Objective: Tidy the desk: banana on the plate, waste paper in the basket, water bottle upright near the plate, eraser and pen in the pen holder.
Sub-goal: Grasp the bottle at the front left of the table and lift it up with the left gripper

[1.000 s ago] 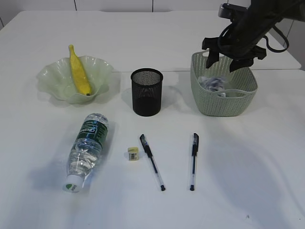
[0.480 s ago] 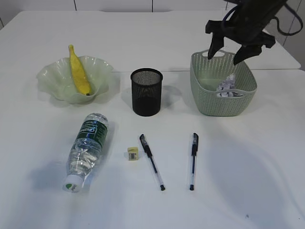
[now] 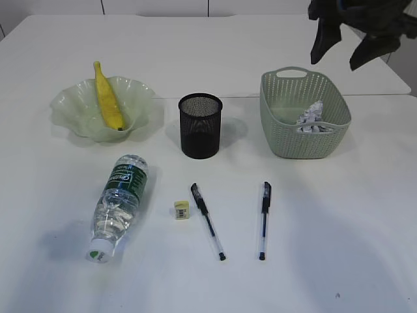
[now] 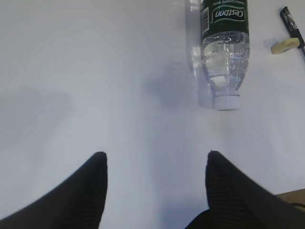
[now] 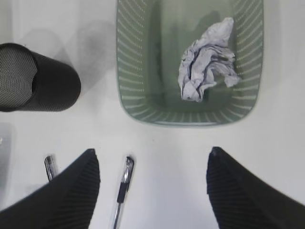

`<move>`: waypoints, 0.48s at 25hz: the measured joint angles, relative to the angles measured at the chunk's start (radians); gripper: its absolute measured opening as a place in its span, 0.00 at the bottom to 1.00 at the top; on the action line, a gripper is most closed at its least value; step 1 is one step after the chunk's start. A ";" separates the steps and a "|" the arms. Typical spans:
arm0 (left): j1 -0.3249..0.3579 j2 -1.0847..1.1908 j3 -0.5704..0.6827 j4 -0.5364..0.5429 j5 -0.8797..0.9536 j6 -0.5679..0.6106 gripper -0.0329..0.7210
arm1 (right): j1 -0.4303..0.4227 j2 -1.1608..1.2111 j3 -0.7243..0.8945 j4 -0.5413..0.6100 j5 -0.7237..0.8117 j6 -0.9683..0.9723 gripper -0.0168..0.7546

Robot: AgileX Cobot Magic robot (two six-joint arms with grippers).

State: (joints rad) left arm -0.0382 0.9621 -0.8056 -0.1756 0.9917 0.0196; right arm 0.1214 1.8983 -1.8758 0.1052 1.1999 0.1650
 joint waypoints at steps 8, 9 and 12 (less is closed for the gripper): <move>0.000 0.000 0.000 -0.022 0.006 0.002 0.65 | 0.085 -0.274 0.379 -0.020 -0.063 -0.020 0.69; 0.000 0.000 0.000 -0.023 0.006 0.009 0.65 | 0.102 -0.312 0.443 -0.020 -0.079 -0.021 0.69; 0.000 0.000 0.000 -0.037 -0.004 0.019 0.65 | 0.144 -0.403 0.613 -0.020 -0.115 -0.013 0.69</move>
State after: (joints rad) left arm -0.0382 0.9621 -0.8056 -0.2122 0.9876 0.0391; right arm 0.2655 1.4956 -1.2623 0.0849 1.0850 0.1517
